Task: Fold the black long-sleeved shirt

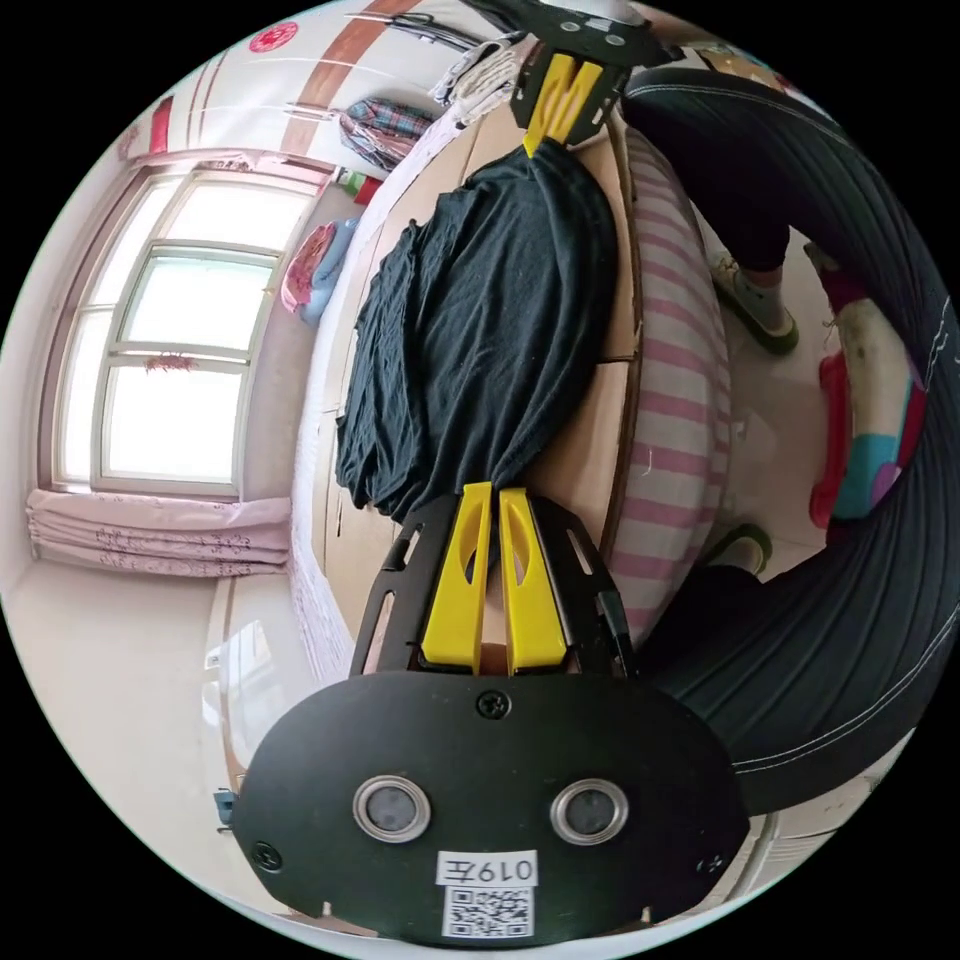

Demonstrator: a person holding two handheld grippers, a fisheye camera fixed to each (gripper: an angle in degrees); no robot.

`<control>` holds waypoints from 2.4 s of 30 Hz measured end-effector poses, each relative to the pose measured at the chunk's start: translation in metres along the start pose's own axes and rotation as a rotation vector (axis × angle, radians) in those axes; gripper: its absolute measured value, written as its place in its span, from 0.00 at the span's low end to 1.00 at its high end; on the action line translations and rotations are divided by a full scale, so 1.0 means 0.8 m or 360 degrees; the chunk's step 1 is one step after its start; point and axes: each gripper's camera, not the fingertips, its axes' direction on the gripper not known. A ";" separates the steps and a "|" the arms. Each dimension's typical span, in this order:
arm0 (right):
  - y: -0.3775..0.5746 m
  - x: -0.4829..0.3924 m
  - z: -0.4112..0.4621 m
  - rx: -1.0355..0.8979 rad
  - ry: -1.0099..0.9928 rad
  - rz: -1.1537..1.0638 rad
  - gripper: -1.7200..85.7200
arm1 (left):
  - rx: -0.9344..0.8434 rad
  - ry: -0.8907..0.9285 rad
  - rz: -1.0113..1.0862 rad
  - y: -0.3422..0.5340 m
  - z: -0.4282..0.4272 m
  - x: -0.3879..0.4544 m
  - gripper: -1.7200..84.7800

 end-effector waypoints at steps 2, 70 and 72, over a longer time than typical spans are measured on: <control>-0.007 0.000 -0.011 -0.0014 -0.0012 0.0028 0.01 | 0.0003 0.0047 -0.0039 0.004 0.003 -0.011 0.02; -0.457 0.685 -0.179 -0.0343 -0.1198 0.0274 0.01 | -0.0387 0.1095 0.0111 -0.269 0.771 -0.514 0.03; -0.470 0.703 -0.184 -0.0361 -0.1222 0.0282 0.01 | -0.0374 0.1161 0.0106 -0.278 0.799 -0.526 0.03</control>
